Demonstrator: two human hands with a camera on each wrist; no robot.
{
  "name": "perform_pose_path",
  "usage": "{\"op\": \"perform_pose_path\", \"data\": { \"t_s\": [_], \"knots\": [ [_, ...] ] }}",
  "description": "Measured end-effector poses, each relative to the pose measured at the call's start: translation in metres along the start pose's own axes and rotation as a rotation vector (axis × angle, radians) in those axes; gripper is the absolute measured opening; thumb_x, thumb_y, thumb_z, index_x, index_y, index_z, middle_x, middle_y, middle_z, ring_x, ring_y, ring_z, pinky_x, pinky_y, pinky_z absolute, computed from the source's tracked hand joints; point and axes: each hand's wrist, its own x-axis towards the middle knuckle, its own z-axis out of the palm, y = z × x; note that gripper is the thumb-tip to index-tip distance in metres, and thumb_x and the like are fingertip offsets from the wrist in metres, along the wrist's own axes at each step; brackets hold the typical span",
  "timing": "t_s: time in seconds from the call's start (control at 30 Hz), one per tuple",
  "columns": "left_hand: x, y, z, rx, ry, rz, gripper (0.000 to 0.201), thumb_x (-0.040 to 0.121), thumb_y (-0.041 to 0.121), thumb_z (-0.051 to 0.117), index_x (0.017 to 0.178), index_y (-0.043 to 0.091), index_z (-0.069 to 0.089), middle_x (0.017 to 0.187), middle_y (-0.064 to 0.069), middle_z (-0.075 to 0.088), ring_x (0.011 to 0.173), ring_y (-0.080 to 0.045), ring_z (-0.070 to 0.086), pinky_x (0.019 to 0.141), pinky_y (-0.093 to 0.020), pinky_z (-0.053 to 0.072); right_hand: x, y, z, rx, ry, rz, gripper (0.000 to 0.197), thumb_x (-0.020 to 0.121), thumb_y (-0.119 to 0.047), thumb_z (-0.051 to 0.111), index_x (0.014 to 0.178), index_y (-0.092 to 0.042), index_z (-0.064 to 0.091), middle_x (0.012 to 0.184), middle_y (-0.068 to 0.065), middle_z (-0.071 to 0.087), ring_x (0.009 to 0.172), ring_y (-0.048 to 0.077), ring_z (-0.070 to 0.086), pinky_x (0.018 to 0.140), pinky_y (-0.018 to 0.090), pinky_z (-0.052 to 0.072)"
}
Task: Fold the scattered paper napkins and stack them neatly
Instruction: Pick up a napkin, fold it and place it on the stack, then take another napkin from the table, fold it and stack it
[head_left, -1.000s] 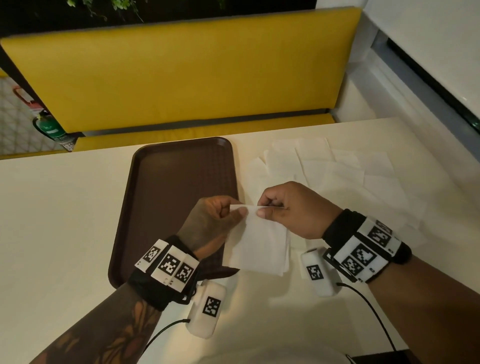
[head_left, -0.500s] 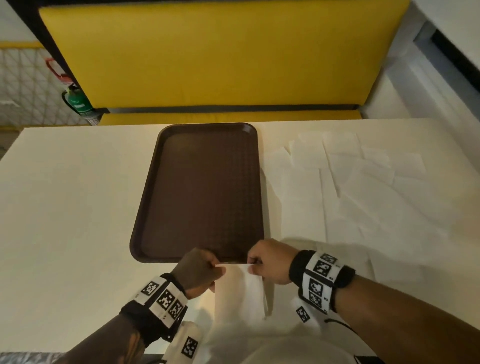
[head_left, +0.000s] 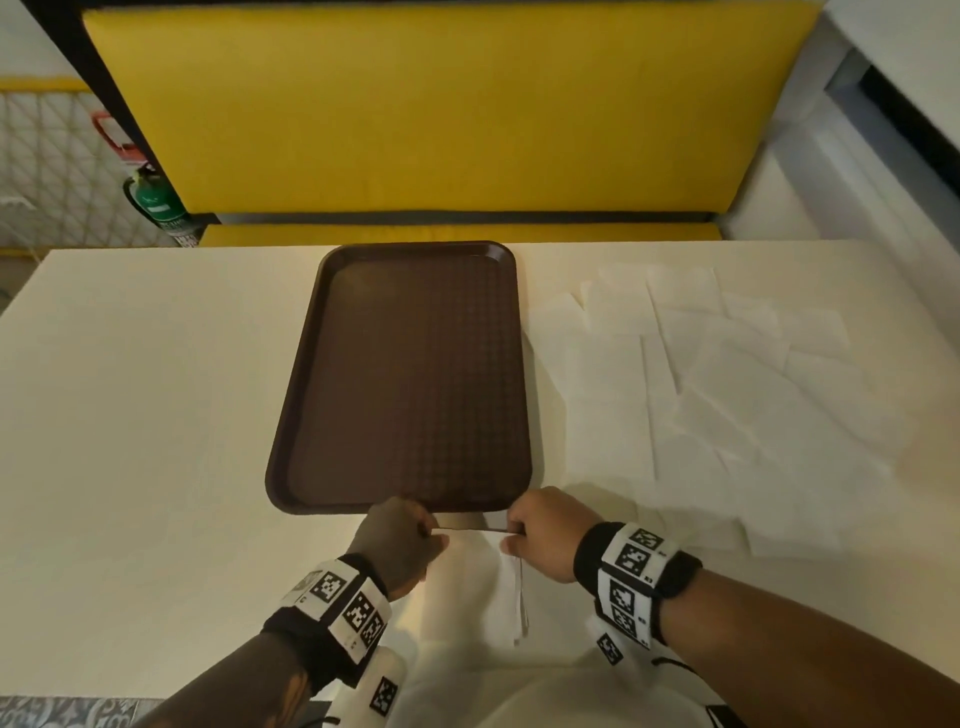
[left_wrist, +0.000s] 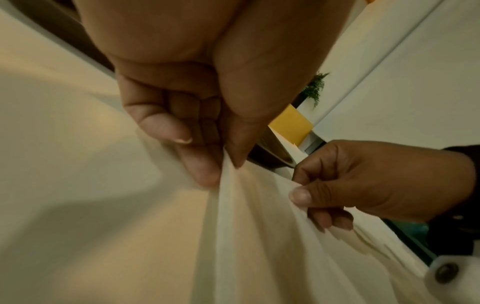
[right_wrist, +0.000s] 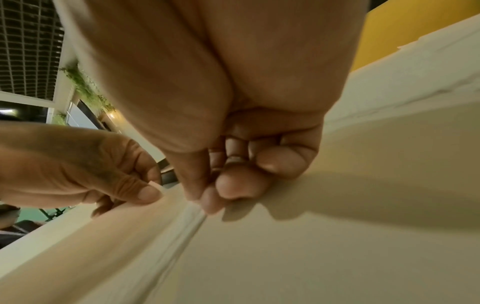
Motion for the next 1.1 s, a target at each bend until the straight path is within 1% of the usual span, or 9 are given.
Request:
{"op": "perform_pose_path", "data": {
  "t_s": [0.13, 0.2, 0.27, 0.4, 0.53, 0.73, 0.87, 1.0, 1.1],
  "knots": [
    [-0.013, 0.007, 0.001, 0.106, 0.123, -0.008, 0.030, 0.086, 0.037, 0.062, 0.062, 0.025, 0.051, 0.061, 0.010, 0.057, 0.058, -0.004, 0.055, 0.053, -0.015, 0.035, -0.005, -0.002, 0.002, -0.138, 0.098, -0.011, 0.028, 0.091, -0.043, 0.059, 0.089, -0.015, 0.064, 0.083, 0.002, 0.064, 0.078, 0.021, 0.063, 0.077, 0.036, 0.054],
    [-0.025, 0.011, 0.001, 0.231, 0.221, 0.028, 0.021, 0.086, 0.044, 0.060, 0.080, 0.028, 0.050, 0.074, 0.013, 0.054, 0.062, -0.002, 0.050, 0.055, -0.016, 0.036, -0.013, -0.005, 0.001, -0.246, 0.170, -0.116, 0.028, 0.092, -0.043, 0.056, 0.099, -0.016, 0.059, 0.091, 0.002, 0.064, 0.083, 0.022, 0.063, 0.077, 0.035, 0.053],
    [-0.035, 0.013, -0.001, 0.297, 0.275, 0.137, 0.021, 0.087, 0.046, 0.057, 0.099, 0.030, 0.052, 0.093, 0.013, 0.059, 0.076, -0.003, 0.052, 0.067, -0.017, 0.043, -0.020, -0.008, 0.001, -0.270, 0.221, -0.280, 0.029, 0.093, -0.039, 0.055, 0.111, -0.016, 0.057, 0.104, 0.003, 0.059, 0.094, 0.022, 0.059, 0.082, 0.036, 0.052],
    [-0.036, 0.011, 0.007, 0.410, 0.055, 0.414, 0.042, 0.089, 0.042, 0.057, 0.128, 0.029, 0.049, 0.133, 0.011, 0.048, 0.118, -0.008, 0.046, 0.099, -0.023, 0.039, -0.024, -0.013, 0.011, -0.391, 0.157, -0.466, 0.042, 0.091, -0.042, 0.057, 0.122, -0.014, 0.061, 0.119, 0.003, 0.055, 0.108, 0.021, 0.048, 0.092, 0.038, 0.046],
    [-0.035, 0.011, 0.013, 0.614, -0.056, 0.410, 0.056, 0.088, 0.042, 0.059, 0.138, 0.024, 0.043, 0.150, 0.005, 0.034, 0.126, -0.018, 0.041, 0.105, -0.033, 0.037, -0.027, -0.014, 0.017, -0.493, 0.122, -0.425, 0.042, 0.091, -0.041, 0.056, 0.119, -0.011, 0.062, 0.125, 0.006, 0.053, 0.112, 0.023, 0.045, 0.095, 0.040, 0.042],
    [-0.039, 0.005, 0.011, 0.670, -0.024, 0.342, 0.056, 0.085, 0.049, 0.060, 0.132, 0.020, 0.048, 0.153, 0.001, 0.030, 0.132, -0.019, 0.038, 0.108, -0.034, 0.034, -0.033, -0.010, 0.021, -0.536, 0.125, -0.361, 0.049, 0.091, -0.049, 0.050, 0.119, -0.010, 0.061, 0.127, 0.009, 0.048, 0.115, 0.025, 0.042, 0.093, 0.041, 0.042],
    [-0.046, 0.019, 0.005, 0.563, 0.037, 0.377, 0.046, 0.090, 0.051, 0.050, 0.126, 0.022, 0.051, 0.138, 0.004, 0.043, 0.120, -0.013, 0.044, 0.100, -0.027, 0.038, -0.042, -0.011, 0.004, -0.382, 0.185, -0.287, 0.051, 0.093, -0.055, 0.045, 0.120, -0.014, 0.059, 0.121, 0.004, 0.047, 0.112, 0.020, 0.044, 0.091, 0.037, 0.046],
    [-0.034, 0.057, -0.021, 0.300, 0.060, 0.427, 0.032, 0.090, 0.045, 0.054, 0.116, 0.026, 0.056, 0.115, 0.011, 0.054, 0.097, -0.006, 0.054, 0.081, -0.017, 0.041, -0.035, 0.017, -0.040, -0.156, 0.290, -0.054, 0.039, 0.093, -0.051, 0.047, 0.110, -0.018, 0.058, 0.106, 0.001, 0.056, 0.098, 0.020, 0.056, 0.082, 0.035, 0.050],
    [0.001, 0.089, -0.037, 0.095, 0.089, 0.441, 0.019, 0.088, 0.032, 0.061, 0.097, 0.015, 0.065, 0.096, -0.001, 0.067, 0.084, -0.016, 0.061, 0.072, -0.025, 0.049, -0.018, 0.051, -0.078, -0.017, 0.366, 0.199, 0.036, 0.091, -0.045, 0.055, 0.110, -0.014, 0.057, 0.107, 0.005, 0.061, 0.097, 0.024, 0.059, 0.084, 0.037, 0.051]
  ]
}}
